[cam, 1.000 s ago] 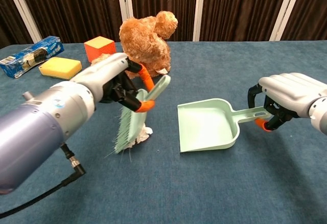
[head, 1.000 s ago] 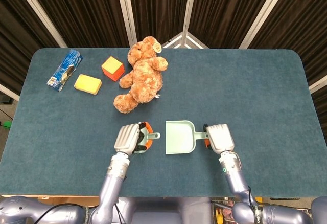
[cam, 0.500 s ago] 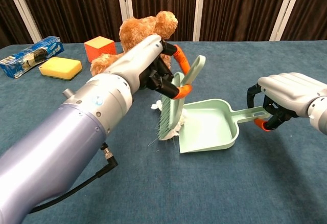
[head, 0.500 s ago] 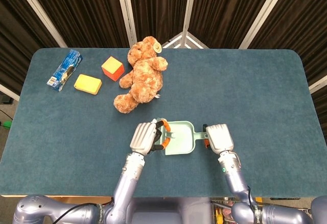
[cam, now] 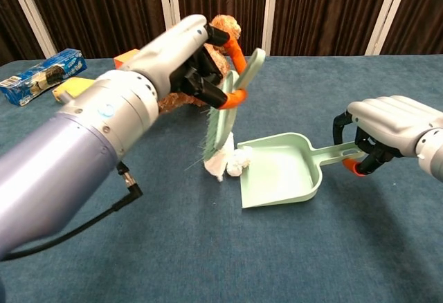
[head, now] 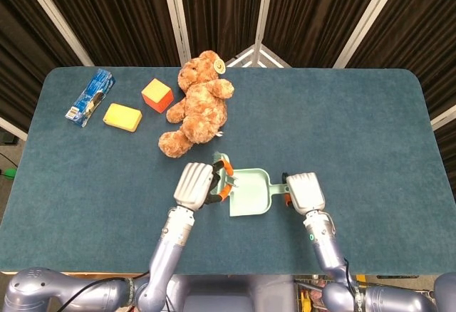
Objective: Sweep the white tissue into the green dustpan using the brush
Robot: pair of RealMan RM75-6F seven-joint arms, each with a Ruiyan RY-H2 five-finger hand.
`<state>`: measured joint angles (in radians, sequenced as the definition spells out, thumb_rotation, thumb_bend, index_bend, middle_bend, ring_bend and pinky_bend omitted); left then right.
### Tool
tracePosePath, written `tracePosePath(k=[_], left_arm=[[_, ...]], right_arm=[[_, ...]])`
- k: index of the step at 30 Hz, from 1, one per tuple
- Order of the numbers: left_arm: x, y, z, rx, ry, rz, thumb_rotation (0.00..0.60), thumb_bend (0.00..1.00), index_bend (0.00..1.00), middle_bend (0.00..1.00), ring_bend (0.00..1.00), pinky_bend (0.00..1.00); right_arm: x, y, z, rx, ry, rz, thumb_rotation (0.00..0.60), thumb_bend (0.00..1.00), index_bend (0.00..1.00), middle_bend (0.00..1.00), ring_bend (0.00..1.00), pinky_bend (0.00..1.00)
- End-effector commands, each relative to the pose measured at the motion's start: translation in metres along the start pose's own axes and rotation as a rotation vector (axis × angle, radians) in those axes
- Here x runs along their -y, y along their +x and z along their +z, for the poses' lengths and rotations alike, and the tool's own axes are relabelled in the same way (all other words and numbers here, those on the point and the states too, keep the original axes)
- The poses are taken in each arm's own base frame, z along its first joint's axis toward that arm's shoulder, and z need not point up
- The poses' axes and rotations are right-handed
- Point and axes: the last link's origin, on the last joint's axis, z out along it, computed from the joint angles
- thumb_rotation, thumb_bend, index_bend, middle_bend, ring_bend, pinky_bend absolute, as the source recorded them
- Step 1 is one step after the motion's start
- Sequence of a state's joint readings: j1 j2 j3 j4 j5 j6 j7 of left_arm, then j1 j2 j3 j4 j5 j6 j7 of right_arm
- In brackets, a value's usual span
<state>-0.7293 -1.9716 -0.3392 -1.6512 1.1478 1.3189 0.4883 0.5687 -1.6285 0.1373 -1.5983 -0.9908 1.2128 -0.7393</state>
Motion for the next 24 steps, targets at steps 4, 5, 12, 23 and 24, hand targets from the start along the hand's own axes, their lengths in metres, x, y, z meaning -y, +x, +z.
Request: tracePosePath(k=[4,5,12,23,24], left_arm=[[0.008,0.015,0.001,-0.011,0.007,0.01,0.6,0.68,0.82,1.0,1.0,1.0],[0.01,0.016,0.001,-0.01,0.01,0.007,0.6,0.68,0.82,1.0,1.0,1.0],[0.017,0.025,-0.001,-0.015,0.006,0.021,0.6,0.68,0.82,1.0,1.0,1.0],[0.039,0.034,0.0,0.026,0.024,0.1,0.6,0.68,0.82,1.0,1.0,1.0],[0.04,0.032,-0.001,0.039,0.029,0.108,0.6,0.68,0.82,1.0,1.0,1.0]], right_arm=[[0.006,0.0,-0.001,0.002,0.008,0.004,0.6,0.47,0.56,0.92,0.91,0.83],[0.006,-0.001,-0.001,0.006,0.007,0.001,0.6,0.47,0.56,0.92,0.91,0.83],[0.011,-0.004,0.004,-0.003,-0.002,-0.002,0.6,0.47,0.56,0.92,0.91,0.83],[0.022,-0.006,0.011,-0.006,-0.007,0.0,0.6,0.47,0.56,0.92,0.91,0.83],[0.022,-0.007,0.011,-0.005,-0.008,0.0,0.6,0.47,0.56,0.92,0.91,0.83]])
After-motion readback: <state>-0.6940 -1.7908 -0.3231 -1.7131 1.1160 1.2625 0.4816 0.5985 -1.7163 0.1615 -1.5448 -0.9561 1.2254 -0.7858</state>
